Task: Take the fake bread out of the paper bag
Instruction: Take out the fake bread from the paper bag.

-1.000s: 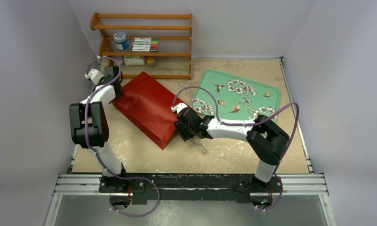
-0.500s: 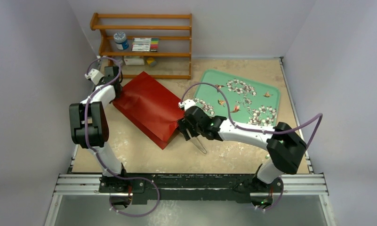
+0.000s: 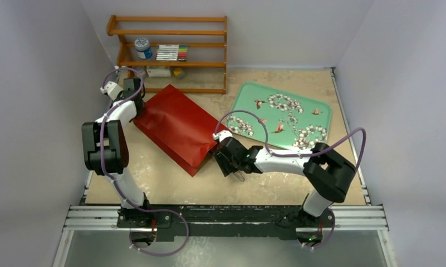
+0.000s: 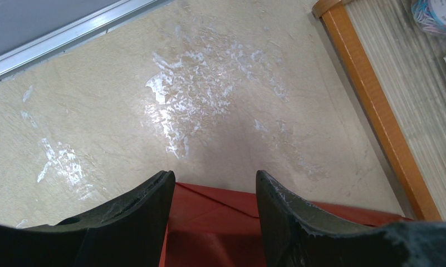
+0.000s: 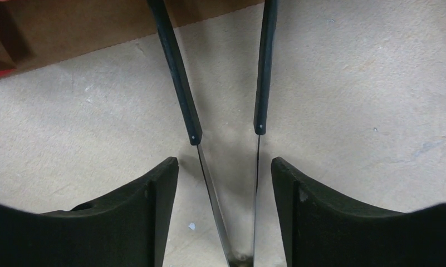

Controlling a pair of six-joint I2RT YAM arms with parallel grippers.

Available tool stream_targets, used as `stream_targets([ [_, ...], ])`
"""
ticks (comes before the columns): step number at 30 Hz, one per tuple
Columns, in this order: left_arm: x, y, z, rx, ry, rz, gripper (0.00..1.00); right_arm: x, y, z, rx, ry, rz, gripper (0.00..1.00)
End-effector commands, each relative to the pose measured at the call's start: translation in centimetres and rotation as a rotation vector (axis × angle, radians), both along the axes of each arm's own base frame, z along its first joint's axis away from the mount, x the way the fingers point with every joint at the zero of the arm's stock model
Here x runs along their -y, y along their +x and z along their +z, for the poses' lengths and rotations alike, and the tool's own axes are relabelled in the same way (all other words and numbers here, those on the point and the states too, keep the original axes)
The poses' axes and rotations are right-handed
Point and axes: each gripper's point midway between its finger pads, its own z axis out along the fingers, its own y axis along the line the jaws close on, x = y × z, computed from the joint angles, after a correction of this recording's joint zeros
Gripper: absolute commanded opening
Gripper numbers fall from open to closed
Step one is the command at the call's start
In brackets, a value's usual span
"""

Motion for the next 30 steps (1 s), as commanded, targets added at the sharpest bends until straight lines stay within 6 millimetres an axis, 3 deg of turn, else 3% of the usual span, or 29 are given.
stream_targets([
  [1,0.4,0.8,0.9,0.036,-0.002,-0.009,0.55,-1.2,0.5,-0.3,0.014,0.043,-0.003,0.63],
  [15,0.4,1.0,0.8,0.030,-0.002,-0.012,0.55,-3.2,2.5,-0.6,0.081,0.006,0.098,0.58],
  [21,0.4,0.9,0.4,0.023,-0.005,-0.016,0.55,-3.0,2.8,-1.5,0.085,-0.021,0.104,0.58],
  [22,0.4,0.9,0.3,0.023,-0.006,-0.016,0.55,-3.9,3.5,-0.6,0.103,0.000,0.100,0.58],
  [30,0.5,0.7,0.0,0.015,-0.006,-0.018,0.55,-4.1,5.3,-0.7,0.110,-0.025,0.069,0.58],
])
